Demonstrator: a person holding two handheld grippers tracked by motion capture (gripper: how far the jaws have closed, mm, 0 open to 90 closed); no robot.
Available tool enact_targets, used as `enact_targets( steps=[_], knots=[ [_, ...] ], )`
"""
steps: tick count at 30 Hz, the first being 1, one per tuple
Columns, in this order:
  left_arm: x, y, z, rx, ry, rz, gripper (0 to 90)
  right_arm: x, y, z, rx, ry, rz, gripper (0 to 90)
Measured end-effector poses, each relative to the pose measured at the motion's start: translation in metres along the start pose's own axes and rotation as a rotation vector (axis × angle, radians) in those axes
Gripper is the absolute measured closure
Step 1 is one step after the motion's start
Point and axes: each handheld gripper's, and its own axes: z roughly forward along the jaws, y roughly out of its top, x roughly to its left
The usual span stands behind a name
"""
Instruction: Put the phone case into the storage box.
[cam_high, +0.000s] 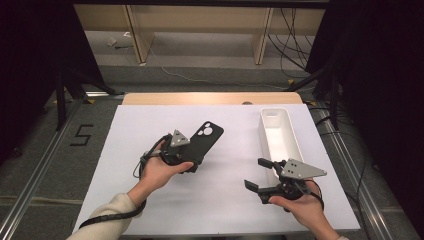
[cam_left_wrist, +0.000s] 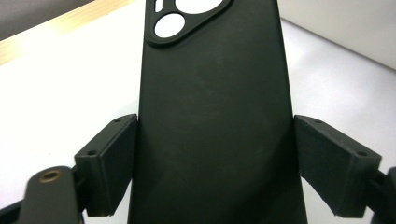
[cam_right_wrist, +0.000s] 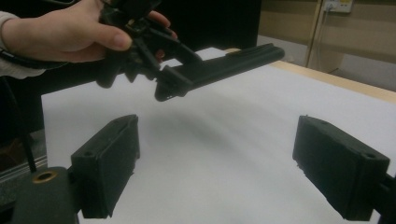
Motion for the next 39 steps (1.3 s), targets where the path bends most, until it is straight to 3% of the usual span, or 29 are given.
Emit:
enact_targets(
  steps=[15, 27, 39],
  knots=[
    [-0.015, -0.011, -0.019, -0.03, -0.013, 0.018, 17.1, -0.009, 0.021, 0.013, -0.031, -0.053, 0.02, 16.2],
    [-0.032, -0.018, -0.027, -0.055, -0.034, 0.053, 17.1, -0.02, 0.045, 0.041, -0.048, -0.083, 0.038, 16.5],
    [-0.049, -0.021, -0.027, -0.057, -0.066, 0.085, 16.9, -0.026, 0.047, 0.067, -0.003, -0.091, 0.072, 17.4]
  ],
)
